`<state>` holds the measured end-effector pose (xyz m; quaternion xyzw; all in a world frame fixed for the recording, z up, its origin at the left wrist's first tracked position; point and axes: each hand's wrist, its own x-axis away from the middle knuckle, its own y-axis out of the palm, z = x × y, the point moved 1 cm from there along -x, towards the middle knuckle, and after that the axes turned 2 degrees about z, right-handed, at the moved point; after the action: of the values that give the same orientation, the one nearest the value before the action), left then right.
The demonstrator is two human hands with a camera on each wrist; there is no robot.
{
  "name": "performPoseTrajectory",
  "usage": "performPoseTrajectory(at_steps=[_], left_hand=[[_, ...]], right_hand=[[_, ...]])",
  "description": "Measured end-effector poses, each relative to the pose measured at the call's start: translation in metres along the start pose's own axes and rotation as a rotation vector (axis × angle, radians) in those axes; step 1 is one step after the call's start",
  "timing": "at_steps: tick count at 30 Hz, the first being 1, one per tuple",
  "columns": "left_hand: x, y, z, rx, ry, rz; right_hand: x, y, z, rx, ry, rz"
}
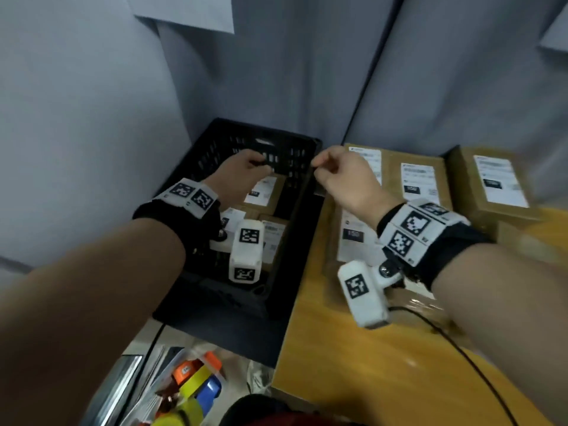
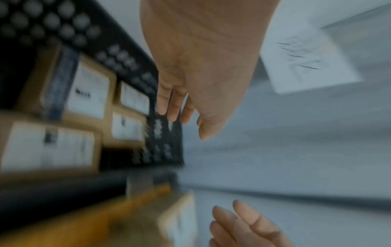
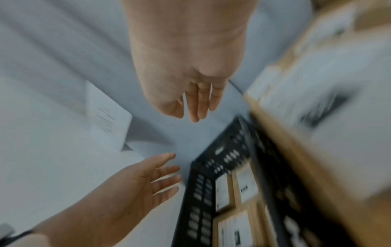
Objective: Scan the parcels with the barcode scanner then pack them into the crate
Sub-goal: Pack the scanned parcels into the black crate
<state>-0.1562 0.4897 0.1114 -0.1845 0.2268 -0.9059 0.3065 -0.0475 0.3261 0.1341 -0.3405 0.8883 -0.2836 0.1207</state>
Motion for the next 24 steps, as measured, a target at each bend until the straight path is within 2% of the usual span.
performPoseTrajectory(at_steps=[3,5,9,11,14,18,24], left_hand=[[0.028,0.039,0.028,0.063,-0.027,-0.027],[0.043,0.071,0.033,0.134,-0.101,-0.146],[0.067,0.123,0.022,-0.039,-0.335,-0.298],[0.077,0.139,0.018,-0.112,-0.397,-0.353],[0.085,0.152,0.004,-0.11,-0.462,-0.326],[0.092,0.162,-0.012,0.157,-0.572,-0.257],[0.104,0.172,-0.014,0.496,-0.445,-0.188]], right_hand=[[0.018,-0.052,0.018,0.071,-0.016,0.011],[0.029,-0.076,0.042,0.136,0.057,-0.021],[0.046,-0.099,0.085,0.22,0.121,-0.048],[0.054,-0.102,0.097,0.212,0.147,-0.071],[0.064,-0.1,0.113,0.195,0.185,-0.072],[0.073,-0.093,0.129,0.152,0.2,-0.04],[0.075,-0.081,0.123,0.063,0.074,0.046]])
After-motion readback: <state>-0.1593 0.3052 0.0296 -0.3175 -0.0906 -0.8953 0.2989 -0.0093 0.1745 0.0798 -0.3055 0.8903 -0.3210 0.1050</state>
